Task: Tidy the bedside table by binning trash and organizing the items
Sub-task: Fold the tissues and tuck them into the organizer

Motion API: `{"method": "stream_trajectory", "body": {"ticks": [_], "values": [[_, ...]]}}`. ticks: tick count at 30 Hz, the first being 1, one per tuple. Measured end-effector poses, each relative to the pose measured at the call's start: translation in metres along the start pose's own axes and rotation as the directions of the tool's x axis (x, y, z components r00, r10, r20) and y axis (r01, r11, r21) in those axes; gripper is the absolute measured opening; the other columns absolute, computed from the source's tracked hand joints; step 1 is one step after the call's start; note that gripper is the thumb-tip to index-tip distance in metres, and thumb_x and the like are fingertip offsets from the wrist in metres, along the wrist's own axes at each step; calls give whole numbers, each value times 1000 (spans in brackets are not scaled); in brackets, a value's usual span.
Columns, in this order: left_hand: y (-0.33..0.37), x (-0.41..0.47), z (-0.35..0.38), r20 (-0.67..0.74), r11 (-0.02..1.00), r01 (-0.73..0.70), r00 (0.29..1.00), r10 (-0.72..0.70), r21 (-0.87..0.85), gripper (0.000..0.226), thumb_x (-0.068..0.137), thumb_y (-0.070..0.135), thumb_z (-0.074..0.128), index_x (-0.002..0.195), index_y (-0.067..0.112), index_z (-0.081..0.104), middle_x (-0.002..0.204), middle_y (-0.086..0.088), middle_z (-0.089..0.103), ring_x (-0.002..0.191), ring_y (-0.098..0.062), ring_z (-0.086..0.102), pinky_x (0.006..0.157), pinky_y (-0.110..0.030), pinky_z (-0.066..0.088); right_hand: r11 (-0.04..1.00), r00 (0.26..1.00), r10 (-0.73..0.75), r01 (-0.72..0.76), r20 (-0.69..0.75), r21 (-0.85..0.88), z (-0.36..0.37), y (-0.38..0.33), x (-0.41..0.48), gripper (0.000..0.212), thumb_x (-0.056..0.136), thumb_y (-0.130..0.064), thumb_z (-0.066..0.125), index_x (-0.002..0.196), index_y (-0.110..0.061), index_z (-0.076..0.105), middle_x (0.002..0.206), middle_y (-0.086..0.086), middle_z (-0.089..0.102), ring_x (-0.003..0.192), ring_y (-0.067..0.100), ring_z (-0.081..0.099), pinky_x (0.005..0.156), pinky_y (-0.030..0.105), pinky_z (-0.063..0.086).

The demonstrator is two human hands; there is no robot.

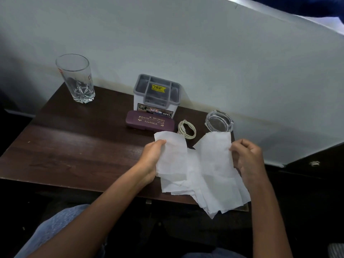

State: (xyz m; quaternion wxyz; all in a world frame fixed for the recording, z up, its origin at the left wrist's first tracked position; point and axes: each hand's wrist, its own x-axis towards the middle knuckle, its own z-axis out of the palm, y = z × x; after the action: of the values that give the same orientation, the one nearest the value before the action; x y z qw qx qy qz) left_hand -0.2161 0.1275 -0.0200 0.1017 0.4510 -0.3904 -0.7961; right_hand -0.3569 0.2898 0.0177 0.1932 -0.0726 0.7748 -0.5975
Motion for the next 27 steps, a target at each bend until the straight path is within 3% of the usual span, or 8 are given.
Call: {"method": "stream_trajectory", "body": {"ticks": [2,6,10,15,19,27], "values": [[0,0,1,9,1000,2,1000,-2,-7,16,94,24,49,90,13,60,81,-5,66,73,-21,63,65,-31,50,993,998,-10,3,59,122,6,-6,-3,29,71,-1,53,49,-19,44,55,2,35,52,17,32,51,24,30],[-1,1,2,36,999,30,999,-29,-23,19,92,27,52,94,12,63,89,-7,67,89,-26,63,87,-39,50,953,971,-39,-35,237,300,20,-19,-10,14,60,-6,53,55,-15,43,56,1,36,54,15,34,53,25,29],[-2,1,2,123,990,102,988,-89,-100,25,93,27,50,103,11,66,96,-8,69,91,-27,64,86,-40,50,921,927,-49,-101,371,375,35,-27,-16,10,53,-12,56,56,-16,46,56,2,37,55,15,33,54,27,27],[-1,2,1,287,961,156,954,-86,-229,29,97,23,40,94,12,67,82,-4,71,80,-22,65,75,-36,51,976,967,42,-93,250,195,59,-20,-19,20,66,-6,51,54,-17,39,55,0,29,53,14,23,48,27,17],[0,1,0,346,937,199,934,-93,-288,34,98,26,36,107,11,65,92,-7,72,88,-24,66,81,-38,52,996,987,59,-68,150,55,63,-12,-19,33,79,1,51,52,-18,45,58,0,39,56,13,35,49,23,32],[1,-4,2,371,933,200,925,-80,-298,37,98,27,35,117,10,63,113,-11,68,97,-27,65,86,-41,51,998,991,15,-8,131,-59,66,-15,-21,13,81,-6,63,82,-18,61,85,7,65,81,20,60,73,38,52]]}}
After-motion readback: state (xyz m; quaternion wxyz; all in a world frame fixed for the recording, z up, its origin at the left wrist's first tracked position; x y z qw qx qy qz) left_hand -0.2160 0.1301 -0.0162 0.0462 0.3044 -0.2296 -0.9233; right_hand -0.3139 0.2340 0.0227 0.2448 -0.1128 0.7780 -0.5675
